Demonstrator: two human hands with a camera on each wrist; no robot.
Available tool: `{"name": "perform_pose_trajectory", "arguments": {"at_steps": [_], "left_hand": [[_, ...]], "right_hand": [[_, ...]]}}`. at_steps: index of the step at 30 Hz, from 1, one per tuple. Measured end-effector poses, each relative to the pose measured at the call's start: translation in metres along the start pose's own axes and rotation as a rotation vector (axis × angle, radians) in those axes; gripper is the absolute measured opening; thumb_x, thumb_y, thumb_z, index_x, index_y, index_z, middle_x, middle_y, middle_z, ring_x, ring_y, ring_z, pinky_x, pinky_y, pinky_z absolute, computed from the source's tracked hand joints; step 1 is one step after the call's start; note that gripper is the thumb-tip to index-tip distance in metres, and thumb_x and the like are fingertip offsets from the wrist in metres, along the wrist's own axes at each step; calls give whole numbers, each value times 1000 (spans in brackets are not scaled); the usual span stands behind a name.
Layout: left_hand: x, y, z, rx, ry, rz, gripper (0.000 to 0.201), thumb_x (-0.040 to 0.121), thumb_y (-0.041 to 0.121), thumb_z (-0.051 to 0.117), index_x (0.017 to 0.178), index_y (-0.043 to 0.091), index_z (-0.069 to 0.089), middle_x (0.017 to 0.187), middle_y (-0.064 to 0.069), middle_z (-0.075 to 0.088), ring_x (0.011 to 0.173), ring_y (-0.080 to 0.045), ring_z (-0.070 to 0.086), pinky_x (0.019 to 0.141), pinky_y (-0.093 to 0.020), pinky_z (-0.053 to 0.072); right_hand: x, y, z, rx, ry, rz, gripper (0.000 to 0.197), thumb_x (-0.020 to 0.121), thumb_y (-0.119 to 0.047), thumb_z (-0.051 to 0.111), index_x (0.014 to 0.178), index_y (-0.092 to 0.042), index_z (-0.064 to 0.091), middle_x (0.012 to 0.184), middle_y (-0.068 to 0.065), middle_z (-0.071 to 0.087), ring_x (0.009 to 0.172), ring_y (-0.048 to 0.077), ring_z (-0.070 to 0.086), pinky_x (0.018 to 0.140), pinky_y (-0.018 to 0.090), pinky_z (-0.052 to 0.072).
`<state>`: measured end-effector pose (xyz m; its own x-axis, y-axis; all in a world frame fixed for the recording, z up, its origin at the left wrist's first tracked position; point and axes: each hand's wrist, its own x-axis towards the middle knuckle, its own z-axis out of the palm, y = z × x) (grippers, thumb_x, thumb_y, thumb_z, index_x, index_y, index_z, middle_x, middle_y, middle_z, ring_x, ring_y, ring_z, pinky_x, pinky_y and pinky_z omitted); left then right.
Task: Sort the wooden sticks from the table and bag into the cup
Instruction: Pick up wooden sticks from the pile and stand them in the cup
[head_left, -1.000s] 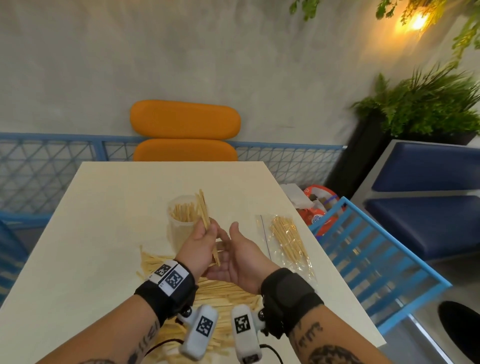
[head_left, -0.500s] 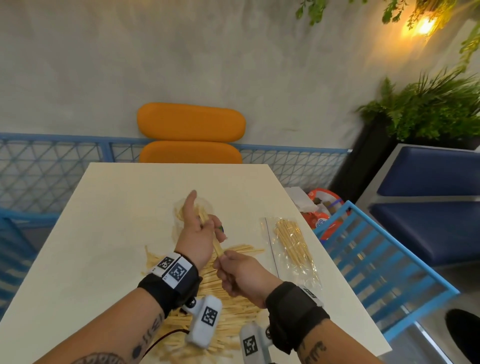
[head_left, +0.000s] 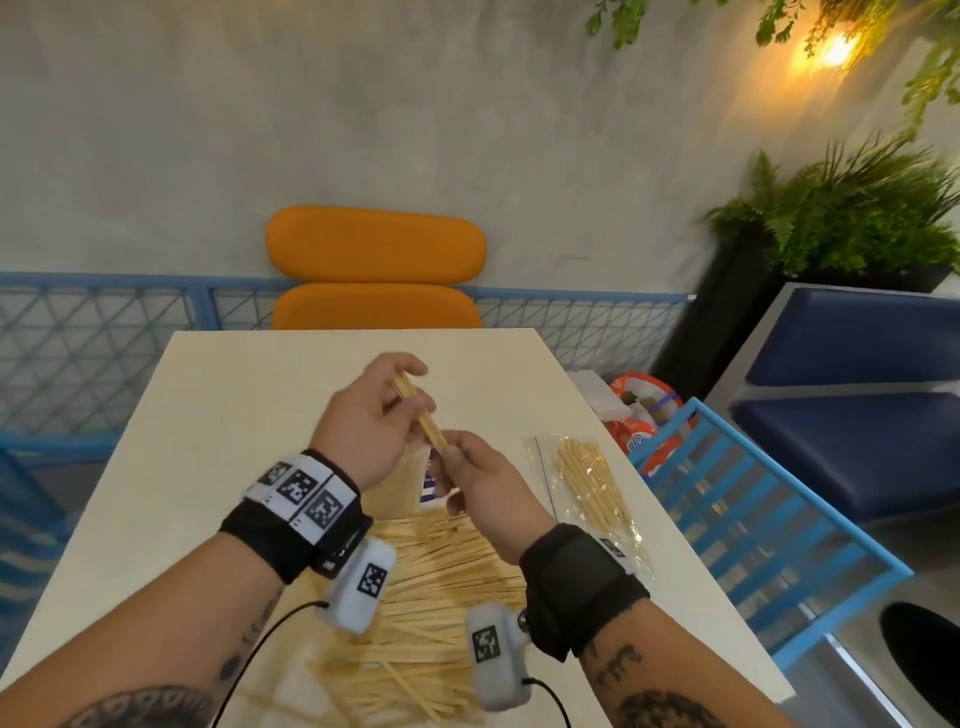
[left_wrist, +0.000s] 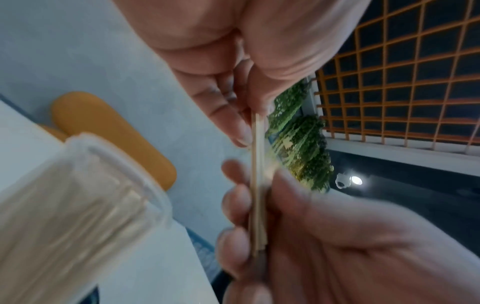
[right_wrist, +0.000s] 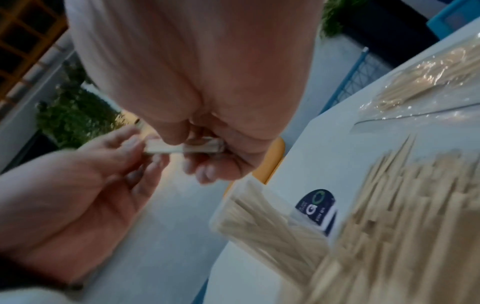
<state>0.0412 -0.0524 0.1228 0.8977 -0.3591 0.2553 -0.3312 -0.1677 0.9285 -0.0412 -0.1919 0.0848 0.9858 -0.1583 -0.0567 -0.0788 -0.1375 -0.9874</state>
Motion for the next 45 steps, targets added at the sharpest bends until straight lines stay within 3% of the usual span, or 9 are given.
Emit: {"name": "perform_pose_trajectory", "arguments": {"at_steps": [8,12,19,22,27,33,37,40,45], "left_hand": [[25,-13,-42,190,217,31,23,100,19,54,106,41,51,86,9,73,71,-6,70,76,-30,55],[24,-33,-29,317,116,36,24,101,19,52,111,41,49,88,9,71,78,-12,68,76,-31,53],[24,-60,-10,582,-102,70,25,102,20,47,121,35,49,74,12,61,72,-13,60,78,-34,48],[23,-75,-4,770,-201,52,27,101,18,40,115,40,49,83,15,64,100,-11,55,118,-45,17],[18,-94,-2,803,-286,-3,34,104,27,32,118,44,58,105,29,60,135,3,32,117,-45,-17],[12,-109,-9,751,-362,197,87,83,78,-9,139,47,49,133,37,44,147,-1,20,120,-47,-17],[17,-114,-14,664,-408,250,97,80,83,-9,143,38,50,150,18,44,151,-9,11,121,-46,-12],[14,-110,-20,568,-349,205,66,97,62,20,149,29,43,154,18,32,152,-9,9,124,-39,-5],[-4,-111,-42,386,15,33,35,104,20,47,137,22,58,144,7,52,137,-15,42,115,-26,25]], "right_hand": [[24,11,-17,11,340,78,27,106,-25,38,128,-26,55,118,0,62,94,12,60,74,29,51],[34,24,-9,-217,229,40,40,104,-24,46,144,-29,44,144,-8,49,123,10,52,106,35,46],[52,30,7,-671,-39,-15,63,102,-19,49,158,-25,22,166,-10,11,152,10,12,117,23,18],[54,35,9,-657,-52,9,63,102,-15,45,158,-27,19,166,-8,11,152,10,11,114,19,15],[56,43,9,-655,-67,-14,72,100,-10,46,159,-28,10,167,-10,6,152,8,8,111,14,13],[51,47,9,-703,-79,-22,75,101,-12,45,160,-28,1,167,-10,-1,152,11,12,111,14,16],[48,41,5,-651,-79,-8,74,102,-11,44,160,-24,1,167,-8,1,152,11,12,121,23,17],[41,44,-2,-600,48,21,69,101,-11,43,160,-21,10,166,-7,10,152,12,13,120,21,13],[22,63,4,-677,225,99,30,95,-14,51,124,-19,58,125,1,48,116,20,54,96,27,44]]}}
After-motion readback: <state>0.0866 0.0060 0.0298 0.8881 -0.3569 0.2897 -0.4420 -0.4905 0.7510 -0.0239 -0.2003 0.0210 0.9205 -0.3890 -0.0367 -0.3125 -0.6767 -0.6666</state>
